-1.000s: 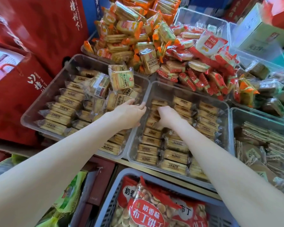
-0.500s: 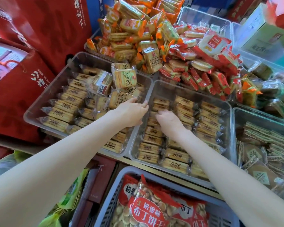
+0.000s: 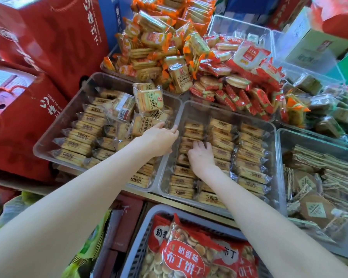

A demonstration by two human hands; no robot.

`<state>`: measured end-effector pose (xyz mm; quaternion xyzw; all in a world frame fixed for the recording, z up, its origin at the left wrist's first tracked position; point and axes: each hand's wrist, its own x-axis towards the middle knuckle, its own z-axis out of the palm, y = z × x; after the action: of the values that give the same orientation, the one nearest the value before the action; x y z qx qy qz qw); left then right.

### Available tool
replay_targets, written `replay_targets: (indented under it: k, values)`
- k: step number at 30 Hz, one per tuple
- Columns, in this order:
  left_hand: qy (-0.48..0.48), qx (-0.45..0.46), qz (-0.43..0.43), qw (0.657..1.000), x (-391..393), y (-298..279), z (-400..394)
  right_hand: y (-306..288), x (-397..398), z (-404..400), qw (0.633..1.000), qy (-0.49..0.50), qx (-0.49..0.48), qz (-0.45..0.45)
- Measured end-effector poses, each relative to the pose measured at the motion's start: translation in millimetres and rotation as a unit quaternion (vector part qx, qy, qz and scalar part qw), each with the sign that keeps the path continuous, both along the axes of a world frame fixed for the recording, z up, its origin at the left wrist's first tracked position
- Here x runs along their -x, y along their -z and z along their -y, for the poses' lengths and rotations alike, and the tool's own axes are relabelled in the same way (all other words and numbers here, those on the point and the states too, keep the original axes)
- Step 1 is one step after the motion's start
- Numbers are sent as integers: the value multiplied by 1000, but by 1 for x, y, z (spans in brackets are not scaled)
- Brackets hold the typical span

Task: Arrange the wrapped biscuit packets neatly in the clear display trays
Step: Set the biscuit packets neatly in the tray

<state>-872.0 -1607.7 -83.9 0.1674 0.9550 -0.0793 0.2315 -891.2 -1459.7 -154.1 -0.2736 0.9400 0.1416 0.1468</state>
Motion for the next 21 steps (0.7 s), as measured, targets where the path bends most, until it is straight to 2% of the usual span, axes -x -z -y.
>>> replay_targets:
  k: [5,8,11,15,17,21]
  values:
    - [-19,-34,-4,999,1,4,1,-16,7,-12,997,17,58,45]
    - [-69,-143,-28,987,-1,8,4,-35,10,-28,966,86,232,75]
    - [-101,-318,-75,940,-12,9,-3,-51,10,-40,924,129,349,94]
    - [-167,-455,-163,859,-15,-3,-7,-67,6,-49,869,130,473,66]
    - [-189,-508,-153,826,-14,-16,-5,-79,2,-53,840,127,523,61]
    - [-212,-568,-130,785,-16,-37,-7,-102,-7,-61,794,122,593,55]
